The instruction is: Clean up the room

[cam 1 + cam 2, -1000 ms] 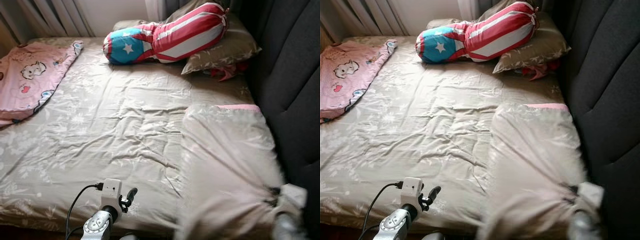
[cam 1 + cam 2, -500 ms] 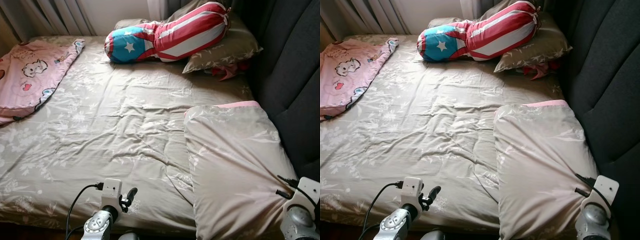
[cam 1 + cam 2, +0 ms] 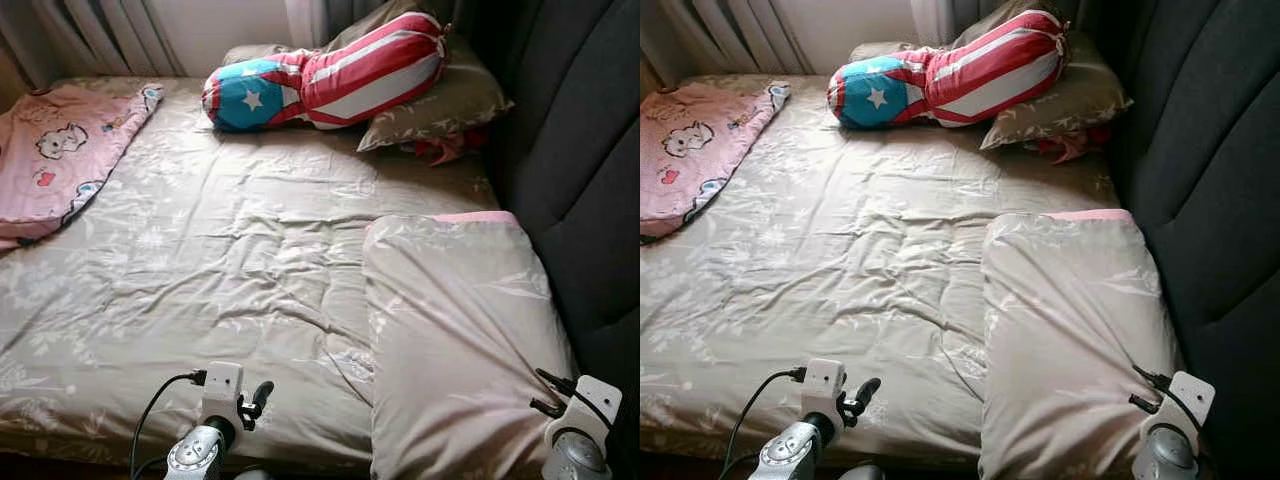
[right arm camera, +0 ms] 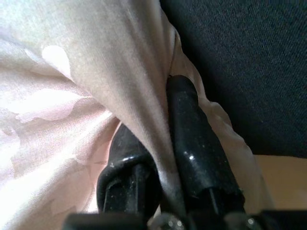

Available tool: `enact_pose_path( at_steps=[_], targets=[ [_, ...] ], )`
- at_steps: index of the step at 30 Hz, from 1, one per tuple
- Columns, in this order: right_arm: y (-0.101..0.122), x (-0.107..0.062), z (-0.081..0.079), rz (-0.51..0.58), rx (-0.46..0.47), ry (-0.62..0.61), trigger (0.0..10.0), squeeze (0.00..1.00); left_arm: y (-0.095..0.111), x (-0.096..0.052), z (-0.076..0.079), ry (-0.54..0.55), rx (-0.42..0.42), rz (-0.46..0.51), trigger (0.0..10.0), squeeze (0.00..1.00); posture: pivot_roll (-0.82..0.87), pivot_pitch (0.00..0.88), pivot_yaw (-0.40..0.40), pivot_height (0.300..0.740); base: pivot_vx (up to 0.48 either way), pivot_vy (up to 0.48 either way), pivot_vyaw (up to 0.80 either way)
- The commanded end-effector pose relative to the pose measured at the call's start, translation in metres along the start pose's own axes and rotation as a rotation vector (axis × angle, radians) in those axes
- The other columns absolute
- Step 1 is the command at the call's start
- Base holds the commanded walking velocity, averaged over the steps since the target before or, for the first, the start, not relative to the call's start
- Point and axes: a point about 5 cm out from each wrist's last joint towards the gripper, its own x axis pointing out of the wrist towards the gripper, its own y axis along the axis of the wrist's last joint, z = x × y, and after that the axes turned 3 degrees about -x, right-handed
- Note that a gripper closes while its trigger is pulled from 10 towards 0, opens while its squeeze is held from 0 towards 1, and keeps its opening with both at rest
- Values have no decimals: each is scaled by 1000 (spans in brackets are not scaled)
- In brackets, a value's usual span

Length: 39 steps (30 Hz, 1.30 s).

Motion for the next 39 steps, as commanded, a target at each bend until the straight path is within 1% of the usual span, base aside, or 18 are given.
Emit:
enact_pose_path(
  at_steps=[1,3,4,10,11,12,14,15,17,20,22,23,27,29,30,31,37,39],
  targets=[
    [-14,-4,-5,-39,-24,29,10000,0,-10,-4,2,8,-11,-31,10000,0,-59,124,-1,683,0,0,0],
    [-10,-3,-7,-18,-27,39,10000,0,-10,-4,2,10,-13,-33,10000,0,-60,124,-2,683,0,0,0],
    [-8,-3,-7,-8,-33,42,10000,1000,-10,-4,2,12,-14,-34,10000,0,-60,124,-3,683,0,0,0],
    [0,-3,-13,52,-59,74,10000,1000,-11,-4,1,18,-19,-38,10000,0,-60,123,-4,683,0,0,0],
    [7,-6,-24,135,-134,146,10000,0,-12,-4,2,20,-22,-40,10000,0,-62,122,-6,683,0,0,0],
    [7,-6,-24,135,-134,146,10000,0,-12,-4,2,20,-22,-40,10000,0,-62,122,-6,683,0,0,0],
    [11,-13,-46,220,-230,286,10000,0,-13,-4,2,24,-26,-46,10000,0,-67,120,-6,683,0,0,0],
    [7,-17,-56,224,-241,357,10000,0,-14,-4,3,25,-29,-52,10000,0,-74,118,-6,683,0,0,0],
    [-8,-24,-72,164,-226,462,10000,0,-17,-4,3,29,-32,-71,10000,0,-75,112,-7,683,0,0,0],
    [-31,-33,-82,76,-226,518,10000,0,-20,-6,-1,56,-45,-94,10000,0,-70,102,-9,683,0,0,0],
    [-38,-35,-82,49,-215,512,10000,0,-20,-6,-3,63,-45,-95,10000,0,-68,98,-9,683,0,0,0],
    [-53,-39,-80,-13,-173,489,10000,0,-20,-6,-6,69,-42,-102,10000,0,-52,88,-10,683,0,0,0],
    [-64,-43,-78,-58,-158,478,10000,0,-22,-7,-9,78,-41,-125,10000,0,-46,84,-10,683,0,0,0],
    [-77,-47,-77,-107,-178,489,10000,0,-38,-17,-18,135,-47,-206,10000,0,-59,74,-8,683,0,0,0],
    [-77,-47,-77,-107,-178,489,10000,0,-38,-17,-18,135,-47,-206,10000,0,-59,74,-8,683,0,0,0],
    [-85,-50,-74,-135,-222,484,10000,0,-49,-24,-21,162,-50,-251,10000,0,-66,68,-8,693,0,0,0],
    [-97,-52,-66,-205,-251,468,10000,0,-63,-32,-20,183,-48,-320,10000,0,-56,46,-19,723,0,0,0],
    [-101,-53,-65,-225,-284,477,10000,0,-69,-36,-21,195,-35,-355,10000,0,-52,34,-20,738,0,0,0]
  ],
)
